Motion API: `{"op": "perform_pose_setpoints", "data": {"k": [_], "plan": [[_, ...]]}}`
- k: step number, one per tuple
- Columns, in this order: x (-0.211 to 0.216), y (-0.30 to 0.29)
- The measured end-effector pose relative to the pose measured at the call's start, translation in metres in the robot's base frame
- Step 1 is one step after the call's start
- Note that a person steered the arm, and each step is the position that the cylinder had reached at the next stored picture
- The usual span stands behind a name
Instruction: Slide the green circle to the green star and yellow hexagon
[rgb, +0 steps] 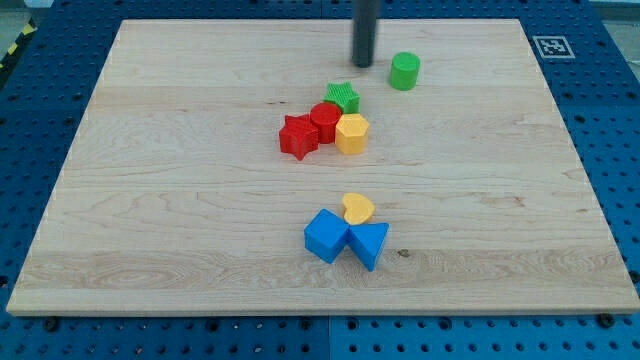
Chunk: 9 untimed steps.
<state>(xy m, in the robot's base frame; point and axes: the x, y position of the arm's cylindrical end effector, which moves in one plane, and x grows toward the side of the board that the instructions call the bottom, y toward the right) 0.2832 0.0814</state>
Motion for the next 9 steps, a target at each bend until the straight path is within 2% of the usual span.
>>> {"op": "perform_pose_setpoints", "data": {"k": [1, 2, 3, 5, 7, 9], "plan": [[0.000, 0.057], [0.000, 0.066], [0.010, 0.053], [0.065, 0.046], [0.075, 0.044], [0.074, 0.076]]}}
